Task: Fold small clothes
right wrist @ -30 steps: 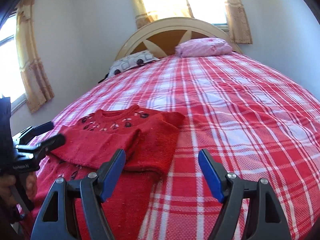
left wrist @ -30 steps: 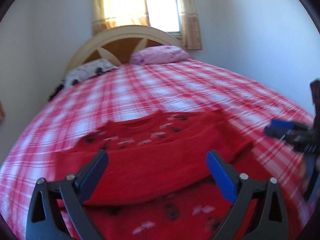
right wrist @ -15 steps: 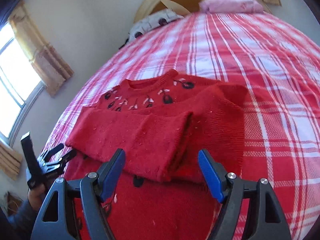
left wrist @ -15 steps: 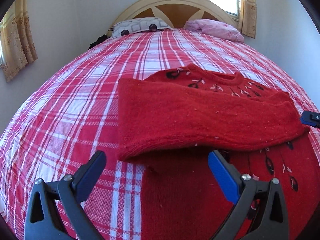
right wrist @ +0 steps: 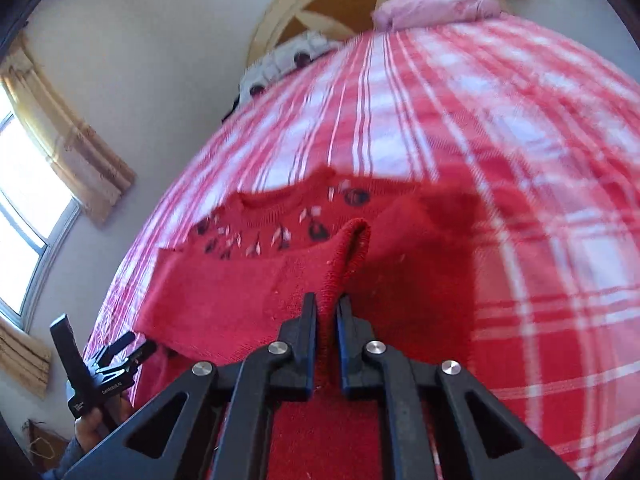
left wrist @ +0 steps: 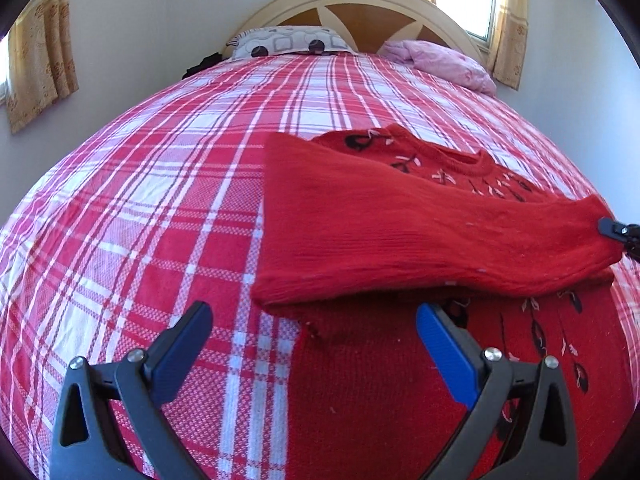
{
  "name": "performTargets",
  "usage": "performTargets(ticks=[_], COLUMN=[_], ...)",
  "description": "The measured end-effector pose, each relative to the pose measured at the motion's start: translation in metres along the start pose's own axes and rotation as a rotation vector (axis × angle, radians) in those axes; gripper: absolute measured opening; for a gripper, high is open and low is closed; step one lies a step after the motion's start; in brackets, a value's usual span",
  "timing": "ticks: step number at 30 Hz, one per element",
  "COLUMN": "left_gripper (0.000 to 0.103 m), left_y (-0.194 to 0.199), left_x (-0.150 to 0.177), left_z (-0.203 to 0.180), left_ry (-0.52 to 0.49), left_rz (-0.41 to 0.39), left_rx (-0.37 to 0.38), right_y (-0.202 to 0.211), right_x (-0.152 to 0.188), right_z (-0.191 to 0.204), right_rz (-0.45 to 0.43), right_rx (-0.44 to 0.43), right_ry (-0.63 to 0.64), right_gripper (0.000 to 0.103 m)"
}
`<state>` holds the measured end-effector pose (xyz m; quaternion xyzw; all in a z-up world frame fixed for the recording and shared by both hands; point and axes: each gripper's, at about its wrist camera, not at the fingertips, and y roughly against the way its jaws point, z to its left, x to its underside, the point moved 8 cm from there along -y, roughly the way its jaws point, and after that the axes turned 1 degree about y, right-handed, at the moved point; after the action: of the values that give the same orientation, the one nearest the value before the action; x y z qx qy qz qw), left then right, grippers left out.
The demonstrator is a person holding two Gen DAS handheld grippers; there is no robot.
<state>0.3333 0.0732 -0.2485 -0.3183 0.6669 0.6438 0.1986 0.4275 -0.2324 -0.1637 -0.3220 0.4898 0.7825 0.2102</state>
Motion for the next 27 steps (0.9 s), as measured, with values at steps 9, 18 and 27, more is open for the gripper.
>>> performTargets(ticks=[9, 18, 27], left_gripper=[0.103, 0.103, 0.103], left_y=[0.003, 0.020, -0.018], left_x=[-0.001, -0.025, -0.026], left_z=[0.010, 0.021, 0.041], left_ry=[0.046, 0.070, -0.028], left_rz=[-0.001, -0.080, 0.042], left_rx=[-0.028, -0.021, -0.164], right_y=[0.005, 0.006, 0.004], right_x=[-0.001, 0.015, 0.023], right_z=[-0.033, -0.042, 0.020], right_rz=[0.016, 0.031, 0.017], right_rx=[0.143, 0.222, 0.077], right_ry=[0.024, 0.090, 0.244], right_gripper=[0.008, 0.079, 0.079])
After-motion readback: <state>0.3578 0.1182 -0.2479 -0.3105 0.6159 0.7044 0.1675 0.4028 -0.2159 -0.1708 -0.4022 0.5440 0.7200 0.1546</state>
